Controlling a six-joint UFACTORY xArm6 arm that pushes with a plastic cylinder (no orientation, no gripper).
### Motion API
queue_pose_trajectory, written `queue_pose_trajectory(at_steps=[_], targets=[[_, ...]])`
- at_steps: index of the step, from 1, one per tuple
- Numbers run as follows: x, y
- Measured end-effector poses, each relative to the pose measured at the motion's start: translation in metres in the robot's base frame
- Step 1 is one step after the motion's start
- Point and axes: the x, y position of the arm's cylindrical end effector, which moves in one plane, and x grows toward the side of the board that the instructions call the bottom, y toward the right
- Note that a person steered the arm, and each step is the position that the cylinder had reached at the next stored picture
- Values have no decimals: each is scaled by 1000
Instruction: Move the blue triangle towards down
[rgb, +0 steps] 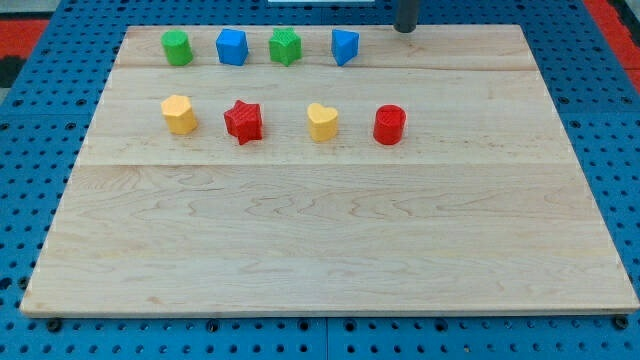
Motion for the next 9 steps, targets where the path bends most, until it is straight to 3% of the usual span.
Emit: queue_pose_trajectory(at_steps=[5,9], targets=[[0,0],[3,-71]])
